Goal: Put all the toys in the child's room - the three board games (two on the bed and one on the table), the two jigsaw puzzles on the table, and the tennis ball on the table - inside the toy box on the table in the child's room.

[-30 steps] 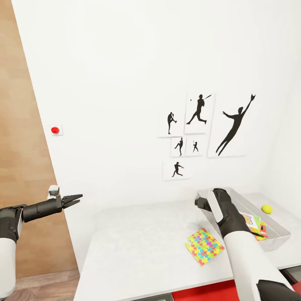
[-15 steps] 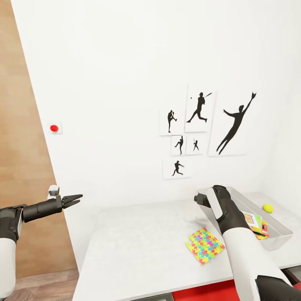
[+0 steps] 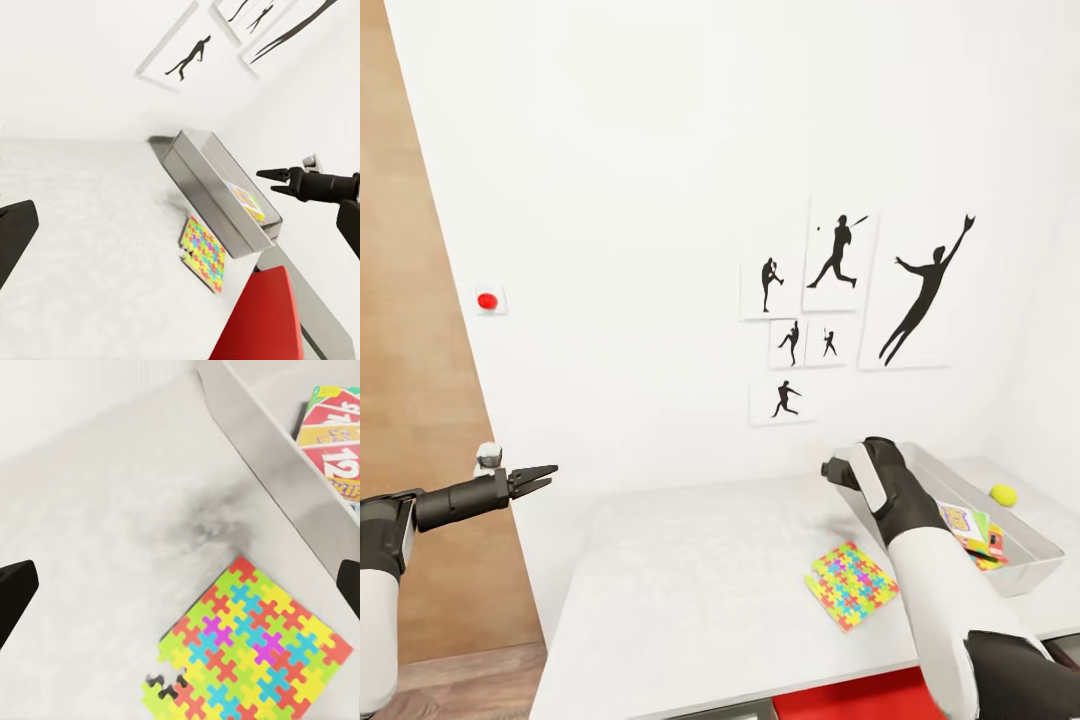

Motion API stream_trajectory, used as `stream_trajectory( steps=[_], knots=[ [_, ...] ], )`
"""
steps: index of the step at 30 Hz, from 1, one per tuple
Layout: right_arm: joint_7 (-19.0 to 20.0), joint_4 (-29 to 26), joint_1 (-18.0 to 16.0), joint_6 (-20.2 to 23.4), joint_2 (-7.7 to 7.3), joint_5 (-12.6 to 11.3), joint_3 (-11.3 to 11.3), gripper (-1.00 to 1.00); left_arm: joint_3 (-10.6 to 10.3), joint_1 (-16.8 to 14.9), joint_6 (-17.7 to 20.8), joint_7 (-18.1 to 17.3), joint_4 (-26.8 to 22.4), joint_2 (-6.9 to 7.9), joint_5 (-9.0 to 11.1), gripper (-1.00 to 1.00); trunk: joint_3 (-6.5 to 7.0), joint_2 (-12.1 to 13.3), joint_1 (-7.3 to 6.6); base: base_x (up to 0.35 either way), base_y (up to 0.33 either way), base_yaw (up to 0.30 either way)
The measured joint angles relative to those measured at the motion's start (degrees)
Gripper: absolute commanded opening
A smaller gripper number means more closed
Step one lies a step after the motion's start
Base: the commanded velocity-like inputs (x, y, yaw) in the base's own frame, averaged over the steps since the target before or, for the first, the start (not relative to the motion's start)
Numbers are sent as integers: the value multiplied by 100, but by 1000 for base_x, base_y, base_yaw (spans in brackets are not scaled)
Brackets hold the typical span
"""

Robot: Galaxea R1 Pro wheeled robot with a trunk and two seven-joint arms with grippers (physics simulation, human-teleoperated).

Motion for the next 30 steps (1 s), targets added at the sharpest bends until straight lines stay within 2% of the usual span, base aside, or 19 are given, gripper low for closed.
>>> stream_trajectory(
  steps=[11,30],
  knots=[
    [-3,719,-251,-263,-9,14,22,100,2,0,0,0,0,-3,0,100,-198,-442,242,0,0,0],
    [2,810,-357,-276,-33,17,37,100,-9,0,0,0,0,-12,0,100,-540,-1205,660,0,0,0]
  ],
)
